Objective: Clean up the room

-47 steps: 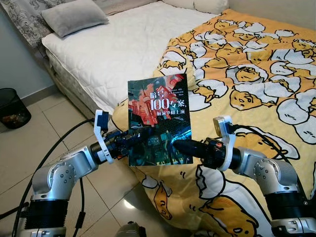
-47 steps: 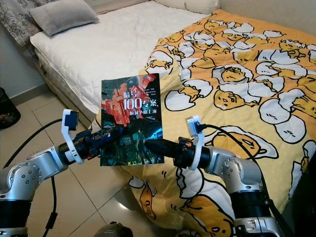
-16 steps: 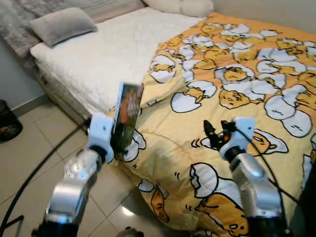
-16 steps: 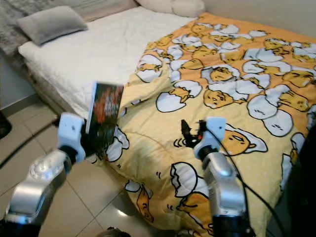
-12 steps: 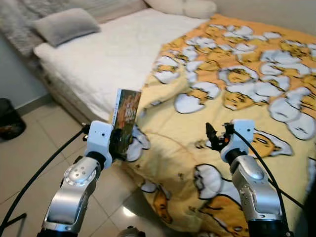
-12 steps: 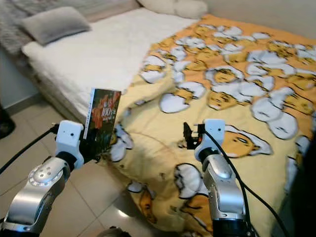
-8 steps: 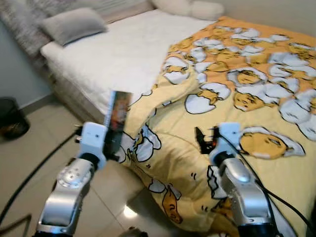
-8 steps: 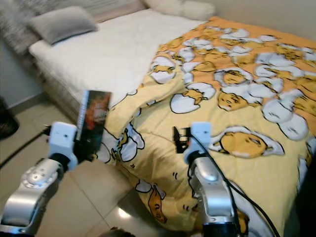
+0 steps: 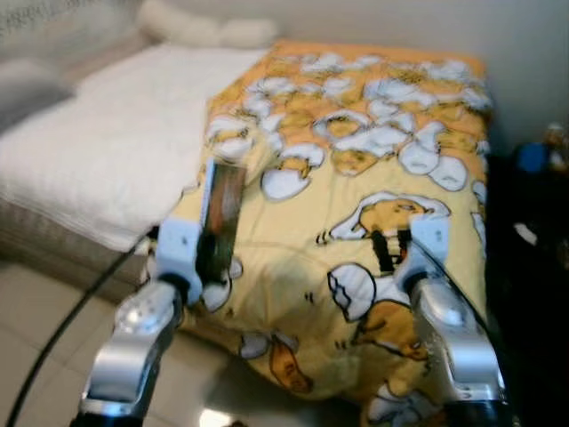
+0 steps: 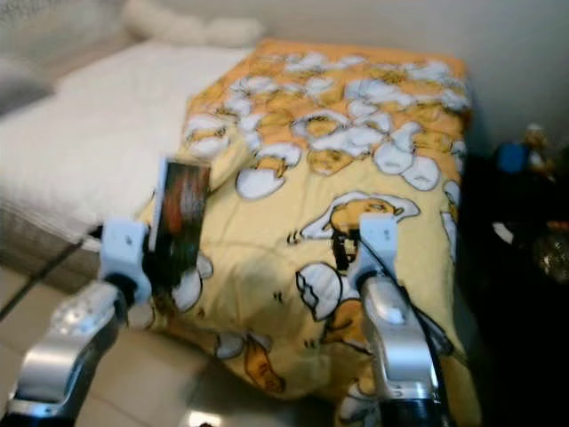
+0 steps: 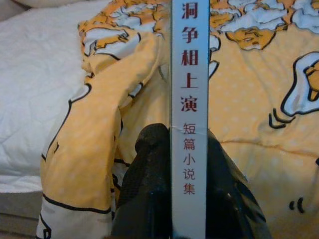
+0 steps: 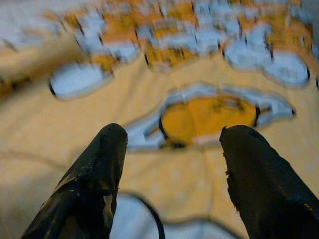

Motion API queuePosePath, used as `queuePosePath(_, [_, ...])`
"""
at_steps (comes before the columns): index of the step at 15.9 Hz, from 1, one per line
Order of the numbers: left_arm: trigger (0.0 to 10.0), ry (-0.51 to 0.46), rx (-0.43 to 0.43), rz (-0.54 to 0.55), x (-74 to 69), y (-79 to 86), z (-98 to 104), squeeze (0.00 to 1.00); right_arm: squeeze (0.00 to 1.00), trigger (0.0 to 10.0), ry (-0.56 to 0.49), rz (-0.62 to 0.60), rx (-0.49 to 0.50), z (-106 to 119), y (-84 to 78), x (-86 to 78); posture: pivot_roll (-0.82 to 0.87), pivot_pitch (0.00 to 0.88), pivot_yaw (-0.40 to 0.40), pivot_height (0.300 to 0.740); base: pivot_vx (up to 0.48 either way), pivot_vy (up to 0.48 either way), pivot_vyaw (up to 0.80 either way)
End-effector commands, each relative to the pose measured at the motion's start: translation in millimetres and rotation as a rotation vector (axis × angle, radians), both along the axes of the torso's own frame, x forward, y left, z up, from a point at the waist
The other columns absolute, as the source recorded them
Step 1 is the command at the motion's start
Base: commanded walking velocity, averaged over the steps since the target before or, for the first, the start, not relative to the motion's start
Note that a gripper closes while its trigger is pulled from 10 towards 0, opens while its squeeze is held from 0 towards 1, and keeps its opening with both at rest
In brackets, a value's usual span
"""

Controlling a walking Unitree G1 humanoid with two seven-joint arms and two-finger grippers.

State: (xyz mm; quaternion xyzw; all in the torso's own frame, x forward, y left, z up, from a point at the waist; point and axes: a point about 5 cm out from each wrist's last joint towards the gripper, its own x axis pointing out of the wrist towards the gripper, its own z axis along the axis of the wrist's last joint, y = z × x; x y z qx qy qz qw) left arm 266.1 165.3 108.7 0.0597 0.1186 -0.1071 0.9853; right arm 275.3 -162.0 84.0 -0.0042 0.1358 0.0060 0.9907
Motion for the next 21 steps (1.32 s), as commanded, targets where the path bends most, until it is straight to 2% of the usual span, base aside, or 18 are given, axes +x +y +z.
queuePosePath(1, [10.0, -0.054, 0.012, 0.018, 3.4, 6.5, 12.2, 0.0, 0.0, 10.0, -0.026, 0.022, 0.002, 8.7, 9.1, 5.9, -0.01, 0.0, 0.046, 0.74, 0.0, 0.375, -0.79])
queuePosePath(12, [10.0, -0.047, 0.017, 0.038, -0.5, 10.0, 10.5, 0.0, 0.0, 10.0, 0.022, 0.021, 0.009, 5.8, 8.3, 5.5, 0.0, 0.0, 0.024, 0.74, 0.0, 0.428, -0.79])
queuePosePath(21, [10.0, -0.041, 0.026, 0.029, -0.1, 9.8, 9.7, 0.0, 0.0, 10.0, -0.011, 0.061, 0.003, 9.7, 12.3, 7.3, 0.01, 0.0, 0.024, 0.74, 0.0, 0.439, 0.0])
